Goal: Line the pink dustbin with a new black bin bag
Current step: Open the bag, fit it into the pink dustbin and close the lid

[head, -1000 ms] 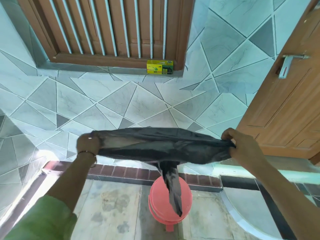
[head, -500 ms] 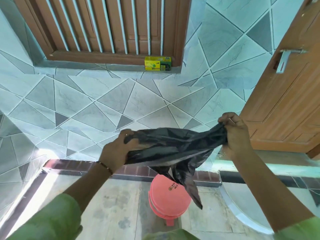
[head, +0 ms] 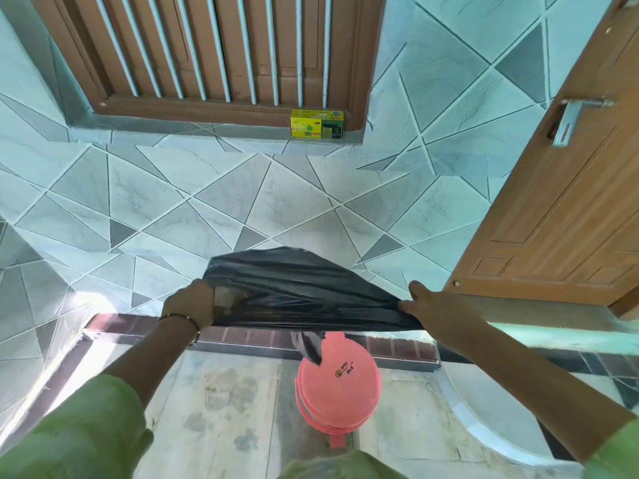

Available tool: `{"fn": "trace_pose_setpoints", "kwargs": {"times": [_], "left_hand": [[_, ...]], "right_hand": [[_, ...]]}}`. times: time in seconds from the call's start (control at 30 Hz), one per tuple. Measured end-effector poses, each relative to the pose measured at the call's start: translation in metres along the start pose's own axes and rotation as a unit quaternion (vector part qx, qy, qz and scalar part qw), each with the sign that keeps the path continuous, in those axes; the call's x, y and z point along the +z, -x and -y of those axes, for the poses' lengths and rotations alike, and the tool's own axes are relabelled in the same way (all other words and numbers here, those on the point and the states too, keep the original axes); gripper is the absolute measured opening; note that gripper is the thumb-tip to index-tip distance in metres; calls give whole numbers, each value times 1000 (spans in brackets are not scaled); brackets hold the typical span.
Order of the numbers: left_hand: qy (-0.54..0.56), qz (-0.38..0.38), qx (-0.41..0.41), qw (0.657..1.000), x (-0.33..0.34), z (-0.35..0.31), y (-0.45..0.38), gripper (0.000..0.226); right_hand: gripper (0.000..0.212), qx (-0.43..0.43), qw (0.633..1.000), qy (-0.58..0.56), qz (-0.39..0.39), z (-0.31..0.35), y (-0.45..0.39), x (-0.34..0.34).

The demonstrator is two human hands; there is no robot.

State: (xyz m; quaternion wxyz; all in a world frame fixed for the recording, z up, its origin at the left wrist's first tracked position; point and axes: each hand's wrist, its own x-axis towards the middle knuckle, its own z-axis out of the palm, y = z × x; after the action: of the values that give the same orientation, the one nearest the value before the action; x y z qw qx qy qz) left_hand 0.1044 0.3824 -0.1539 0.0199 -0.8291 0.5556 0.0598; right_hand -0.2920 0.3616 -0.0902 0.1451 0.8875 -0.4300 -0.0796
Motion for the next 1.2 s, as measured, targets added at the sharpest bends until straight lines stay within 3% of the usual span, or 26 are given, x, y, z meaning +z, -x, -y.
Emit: {"fn": "trace_pose_setpoints", "kwargs": {"times": [0.13,0.2,0.27,0.43,0.53,0.63,0.73,0.87,0.97,1.07,1.17,1.2], "left_hand": [[-16,39,-58,997,3,9,-1,42],[12,32,-89,995,1,10,-2,42],[30,14,-102,994,-5,6,-3,40],[15,-19,-3,1000,-16,-20,-4,35],[-4,29,76,997,-9,-23,-3,50],[-39,80,139,986,3,-22,1,67],[-63,87,140,984,9,-22,4,63],[-71,97,158,980,15,-28,7,51],[-15,83,162,983,18,-31,8,53],[-13,88,137,987,18,-34,13,65],[-40,111,138,983,9,-41,18,57],[-47,109,141,983,-1,-44,18,52]], "right_hand": [[64,-28,996,23,-78,5,11,4],[70,-95,993,43,-53,4,17,8],[72,-103,994,40,-14,1,19,15],[58,99,991,-74,42,-17,12,47],[52,202,967,-148,40,-20,14,53],[43,230,961,-134,80,-17,19,54],[25,268,948,-102,141,-20,22,58],[20,348,901,-231,118,-36,13,68],[31,371,874,-308,68,-41,0,73],[24,380,885,-267,26,-37,-2,67],[10,319,919,-219,75,-27,-7,51],[14,297,921,-234,100,-25,-10,38]]}}
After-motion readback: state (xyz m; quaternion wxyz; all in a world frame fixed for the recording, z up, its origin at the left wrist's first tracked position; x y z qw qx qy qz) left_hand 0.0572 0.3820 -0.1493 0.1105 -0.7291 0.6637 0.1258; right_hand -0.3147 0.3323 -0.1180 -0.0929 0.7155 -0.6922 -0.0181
